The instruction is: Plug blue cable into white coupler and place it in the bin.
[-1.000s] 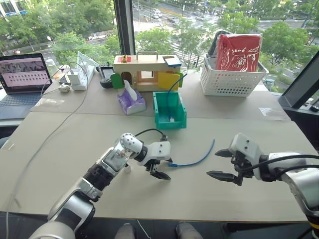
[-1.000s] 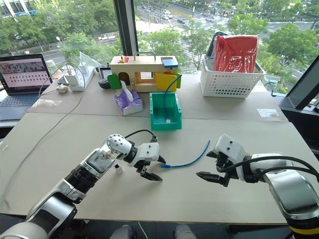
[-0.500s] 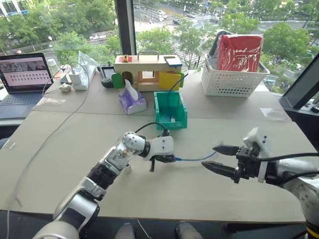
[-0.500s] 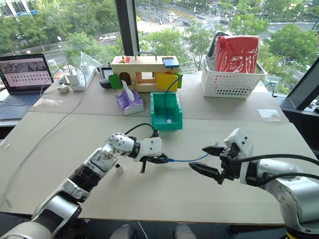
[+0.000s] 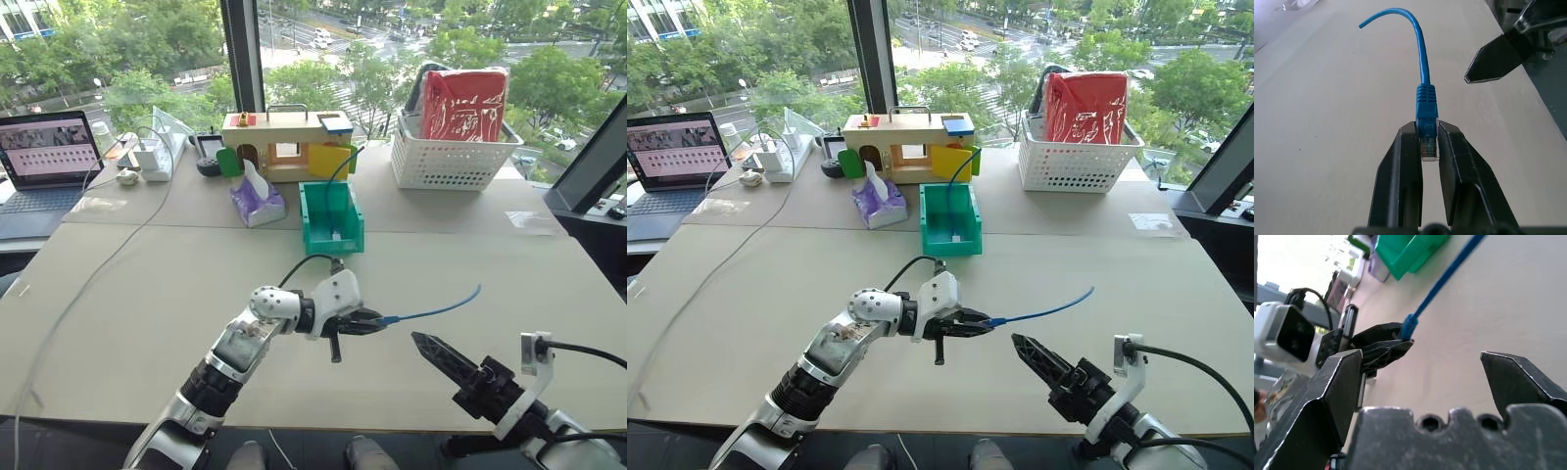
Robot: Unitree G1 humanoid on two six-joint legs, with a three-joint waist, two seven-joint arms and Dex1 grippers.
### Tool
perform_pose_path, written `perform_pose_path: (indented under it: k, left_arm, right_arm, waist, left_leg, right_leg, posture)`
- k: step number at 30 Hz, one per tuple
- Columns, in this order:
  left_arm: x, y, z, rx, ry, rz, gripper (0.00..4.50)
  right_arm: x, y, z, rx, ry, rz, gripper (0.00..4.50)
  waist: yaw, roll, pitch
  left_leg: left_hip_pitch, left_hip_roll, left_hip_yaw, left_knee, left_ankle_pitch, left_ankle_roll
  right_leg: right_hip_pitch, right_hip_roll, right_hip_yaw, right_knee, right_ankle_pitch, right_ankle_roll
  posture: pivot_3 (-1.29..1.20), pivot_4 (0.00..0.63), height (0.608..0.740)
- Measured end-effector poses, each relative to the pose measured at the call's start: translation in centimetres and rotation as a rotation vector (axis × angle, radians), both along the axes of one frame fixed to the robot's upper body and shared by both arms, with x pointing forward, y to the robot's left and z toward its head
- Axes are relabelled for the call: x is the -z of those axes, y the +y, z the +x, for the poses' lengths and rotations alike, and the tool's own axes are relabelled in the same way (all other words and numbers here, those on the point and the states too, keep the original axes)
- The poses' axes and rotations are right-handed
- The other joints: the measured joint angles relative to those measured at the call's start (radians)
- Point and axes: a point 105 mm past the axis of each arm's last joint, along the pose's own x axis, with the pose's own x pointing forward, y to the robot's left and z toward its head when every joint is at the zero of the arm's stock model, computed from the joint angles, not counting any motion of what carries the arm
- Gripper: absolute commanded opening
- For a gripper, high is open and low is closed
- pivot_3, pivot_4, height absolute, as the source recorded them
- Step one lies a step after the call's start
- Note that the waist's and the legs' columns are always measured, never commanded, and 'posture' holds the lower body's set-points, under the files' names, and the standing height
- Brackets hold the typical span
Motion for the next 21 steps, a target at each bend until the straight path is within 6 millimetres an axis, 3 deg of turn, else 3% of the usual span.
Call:
perform_pose_path:
  k: [5,11,21]
  left_arm:
    - [0.0,-0.1,0.1,-0.021,0.017,-0.005,0.07]
    - [0.3,-0.2,-0.2,-0.02,0.062,-0.017,0.07]
    - [1.0,-0.2,-0.4,-0.014,0.088,-0.008,0.07]
  right_arm:
    - [0.2,2.0,0.8,0.047,0.052,0.031,4.5]
    - [-1.6,1.7,2.9,0.101,-0.022,0.02,4.5]
    - [-1.4,2.5,3.2,0.086,-0.011,-0.001,4.5]
  waist:
    - [-0.001,0.001,0.0]
    - [0.001,0.001,0.0]
    - [0.0,0.001,0.0]
  left_leg:
    - [-0.002,-0.001,-0.001,0.0,0.0,0.0]
    - [-0.002,-0.001,-0.003,0.0,0.0,0.0]
    - [-0.003,-0.001,-0.005,0.0,0.0,0.0]
  right_leg:
    - [0.0,0.0,-0.001,-0.001,0.0,0.0]
    - [0.0,0.0,-0.002,-0.001,0.0,-0.001]
    - [0.0,0.0,-0.003,-0.001,0.0,-0.002]
  posture:
    - [0.0,0.15,0.721]
    - [0.0,0.15,0.721]
    - [0.0,0.15,0.721]
